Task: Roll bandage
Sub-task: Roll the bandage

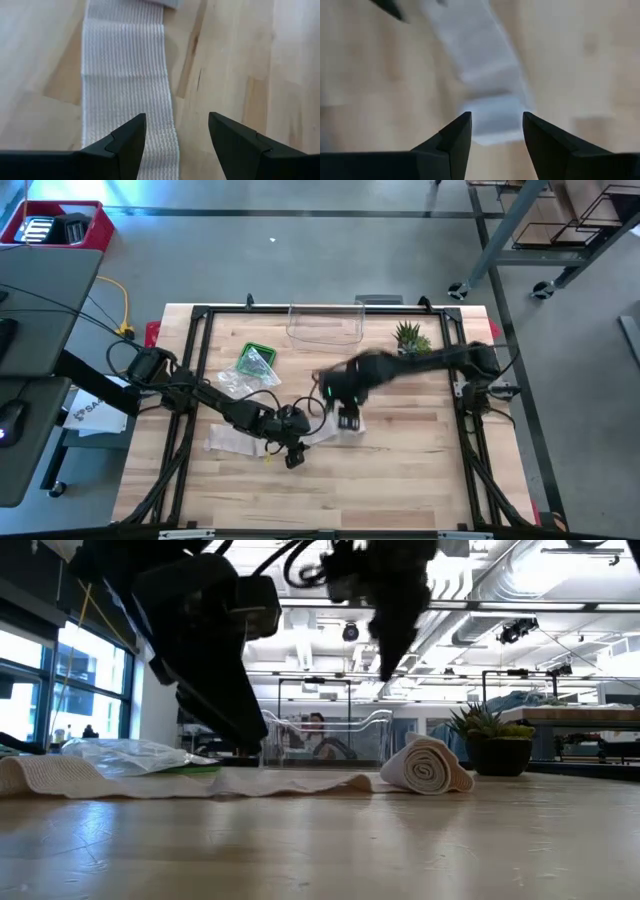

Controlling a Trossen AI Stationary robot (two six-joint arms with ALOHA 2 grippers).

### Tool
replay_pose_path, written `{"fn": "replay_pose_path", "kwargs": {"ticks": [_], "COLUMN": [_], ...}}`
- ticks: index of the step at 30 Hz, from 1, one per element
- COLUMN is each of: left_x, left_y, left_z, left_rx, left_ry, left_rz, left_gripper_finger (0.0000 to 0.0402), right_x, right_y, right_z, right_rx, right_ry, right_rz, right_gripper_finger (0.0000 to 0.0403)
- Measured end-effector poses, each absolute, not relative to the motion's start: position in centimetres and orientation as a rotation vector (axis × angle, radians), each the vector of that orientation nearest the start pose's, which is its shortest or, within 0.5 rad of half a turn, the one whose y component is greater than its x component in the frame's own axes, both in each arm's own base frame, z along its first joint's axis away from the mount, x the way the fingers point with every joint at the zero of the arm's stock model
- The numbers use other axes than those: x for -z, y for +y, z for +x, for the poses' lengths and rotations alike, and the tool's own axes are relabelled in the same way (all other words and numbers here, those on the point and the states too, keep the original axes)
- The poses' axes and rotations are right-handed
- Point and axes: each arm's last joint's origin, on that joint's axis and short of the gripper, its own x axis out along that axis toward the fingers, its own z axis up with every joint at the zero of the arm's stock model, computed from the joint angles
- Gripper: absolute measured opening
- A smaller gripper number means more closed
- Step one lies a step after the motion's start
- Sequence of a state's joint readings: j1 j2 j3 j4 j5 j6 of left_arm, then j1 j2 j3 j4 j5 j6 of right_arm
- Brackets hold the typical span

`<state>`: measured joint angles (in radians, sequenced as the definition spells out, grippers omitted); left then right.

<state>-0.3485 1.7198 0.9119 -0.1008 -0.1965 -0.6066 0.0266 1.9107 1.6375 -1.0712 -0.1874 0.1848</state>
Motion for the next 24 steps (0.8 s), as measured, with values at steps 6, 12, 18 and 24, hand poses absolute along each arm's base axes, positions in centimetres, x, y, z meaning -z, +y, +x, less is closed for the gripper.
{"fn": "replay_pose_path", "kwargs": {"ticks": [6,12,18,24], "left_x": [-16.2,-15.1,-15.0,-13.0], "left_y": [-9.9,-7.4,-6.7,-6.9], "left_z": [31.9,33.4,33.6,34.2], "left_rx": [-0.119,-0.092,-0.162,-0.174], "left_ry": [0.807,0.799,0.783,0.809], "left_rz": [-0.276,-0.269,-0.341,-0.412], "left_gripper_finger": [0.0211,0.0211,0.0211,0.0211], "right_x": [-23.4,-19.2,-16.6,-15.4], "right_y": [-3.0,-5.3,-6.5,-6.7], "right_z": [37.4,36.1,35.3,35.2], "right_rx": [-0.302,-0.327,-0.361,-0.393], "right_ry": [1.391,1.38,1.304,1.242], "right_rz": [0.453,0.552,0.657,0.673], "right_gripper_finger": [0.0169,0.0169,0.0169,0.0169]}}
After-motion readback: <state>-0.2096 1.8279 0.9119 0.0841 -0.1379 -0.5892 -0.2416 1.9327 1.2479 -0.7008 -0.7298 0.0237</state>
